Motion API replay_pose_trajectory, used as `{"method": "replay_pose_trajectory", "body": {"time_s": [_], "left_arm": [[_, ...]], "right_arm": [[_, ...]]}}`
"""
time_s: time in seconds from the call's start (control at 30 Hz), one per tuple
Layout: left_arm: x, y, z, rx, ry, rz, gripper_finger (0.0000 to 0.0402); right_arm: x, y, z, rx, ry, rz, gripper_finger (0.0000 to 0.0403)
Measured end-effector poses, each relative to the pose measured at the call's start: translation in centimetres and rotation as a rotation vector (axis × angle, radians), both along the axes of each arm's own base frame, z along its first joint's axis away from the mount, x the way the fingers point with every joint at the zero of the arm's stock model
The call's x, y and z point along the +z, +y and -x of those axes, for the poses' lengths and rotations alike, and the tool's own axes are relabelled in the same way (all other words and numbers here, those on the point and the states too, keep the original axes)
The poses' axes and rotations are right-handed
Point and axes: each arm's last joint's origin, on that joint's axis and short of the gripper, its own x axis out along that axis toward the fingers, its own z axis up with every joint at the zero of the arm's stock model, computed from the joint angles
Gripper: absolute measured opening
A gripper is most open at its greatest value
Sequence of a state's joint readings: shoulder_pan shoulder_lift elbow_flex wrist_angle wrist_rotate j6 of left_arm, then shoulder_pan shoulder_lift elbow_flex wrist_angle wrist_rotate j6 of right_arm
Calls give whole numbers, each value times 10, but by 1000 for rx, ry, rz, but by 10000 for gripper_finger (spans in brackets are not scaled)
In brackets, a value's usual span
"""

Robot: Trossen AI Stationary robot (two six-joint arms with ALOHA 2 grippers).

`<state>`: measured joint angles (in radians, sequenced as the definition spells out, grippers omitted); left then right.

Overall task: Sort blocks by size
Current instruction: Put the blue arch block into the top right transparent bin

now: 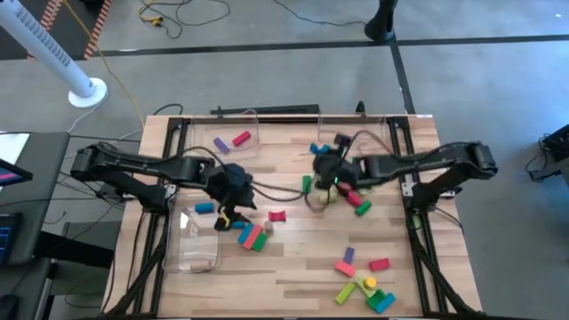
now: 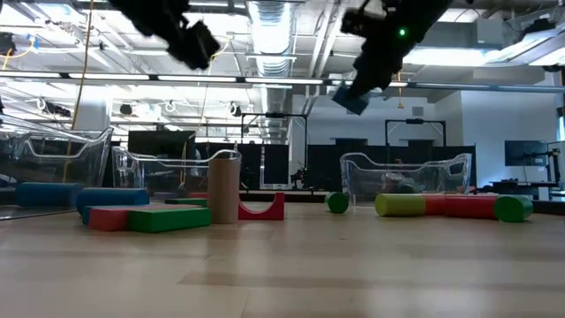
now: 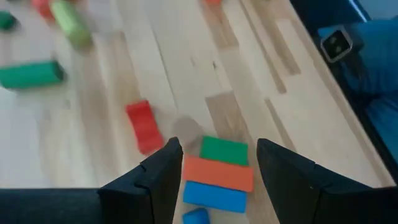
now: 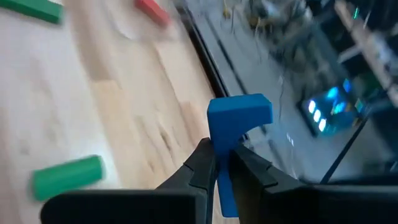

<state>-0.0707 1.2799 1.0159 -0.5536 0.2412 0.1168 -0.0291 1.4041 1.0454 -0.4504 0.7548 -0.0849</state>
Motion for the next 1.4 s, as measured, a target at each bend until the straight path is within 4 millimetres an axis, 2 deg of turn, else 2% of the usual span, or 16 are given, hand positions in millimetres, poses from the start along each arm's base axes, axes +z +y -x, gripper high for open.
{"method": "replay_pose_trajectory", "body": {"time_s": [0.2, 0.37, 0.53, 0.7, 0.93, 1.4], "left_arm": [[-34, -17, 4, -37, -32, 33, 200], [-50, -32, 6, -63, -98, 61, 200], [-55, -48, 9, -83, -164, 72, 200], [-56, -64, 14, -96, -179, 21, 200], [-56, -77, 19, -108, -191, -15, 200], [-56, -80, 20, -116, -200, -50, 200]], "right_arm": [[6, -61, 30, -158, -40, -219, 65], [0, -104, 49, -257, -44, -357, 65], [-17, -141, 63, -335, -49, -496, 65], [-41, -167, 70, -387, -18, -625, 65], [-66, -187, 71, -418, 24, -691, 65], [-70, -189, 69, -400, 4, -731, 66]]}}
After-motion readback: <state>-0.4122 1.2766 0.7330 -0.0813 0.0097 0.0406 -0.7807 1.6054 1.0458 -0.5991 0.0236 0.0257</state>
